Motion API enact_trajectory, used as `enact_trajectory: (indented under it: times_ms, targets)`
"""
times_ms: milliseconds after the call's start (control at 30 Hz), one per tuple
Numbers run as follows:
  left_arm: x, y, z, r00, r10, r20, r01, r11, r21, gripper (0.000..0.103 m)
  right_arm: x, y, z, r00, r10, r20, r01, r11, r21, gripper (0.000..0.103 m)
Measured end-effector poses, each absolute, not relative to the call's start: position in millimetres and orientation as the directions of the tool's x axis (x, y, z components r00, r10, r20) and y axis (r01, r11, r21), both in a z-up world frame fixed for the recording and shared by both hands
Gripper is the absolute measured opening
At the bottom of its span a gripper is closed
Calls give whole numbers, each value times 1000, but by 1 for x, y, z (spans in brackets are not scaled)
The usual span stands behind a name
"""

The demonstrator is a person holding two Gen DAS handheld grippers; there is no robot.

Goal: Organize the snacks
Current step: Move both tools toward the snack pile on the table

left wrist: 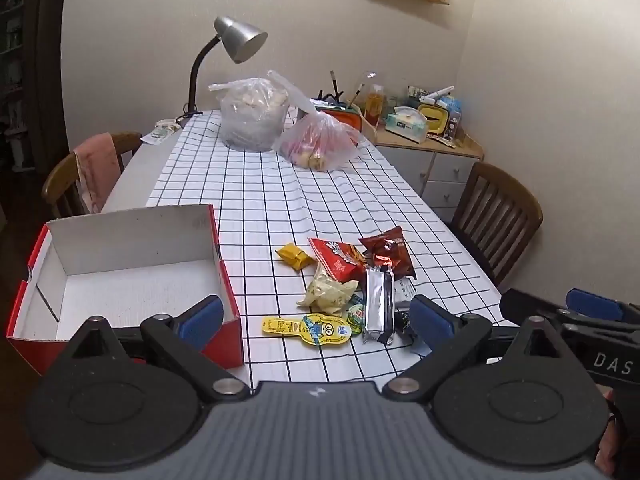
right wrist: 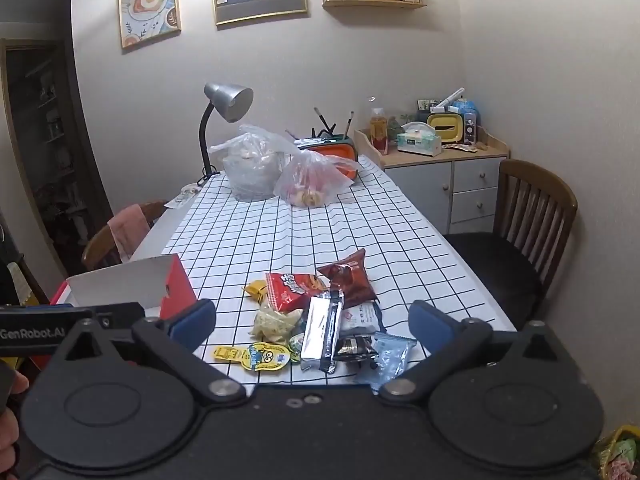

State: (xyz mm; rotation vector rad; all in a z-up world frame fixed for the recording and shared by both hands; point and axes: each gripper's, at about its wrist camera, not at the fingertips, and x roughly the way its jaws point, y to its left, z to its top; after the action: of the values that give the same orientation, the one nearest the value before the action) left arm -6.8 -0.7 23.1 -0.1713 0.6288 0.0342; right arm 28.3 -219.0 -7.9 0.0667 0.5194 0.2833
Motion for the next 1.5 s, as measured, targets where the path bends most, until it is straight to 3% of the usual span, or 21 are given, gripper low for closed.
enact_trajectory:
  times_ms: [367,1500]
  targets:
    - [-5,-6,22,777,-6,-629,-101,986,-134,100,29,-218,-7,825,280,-491,-250,960,128,102]
    - [-15,5,27,770,56,-636,-149,984,-94,100,27,-208,-12,800,294,-523,-260,955,140,101]
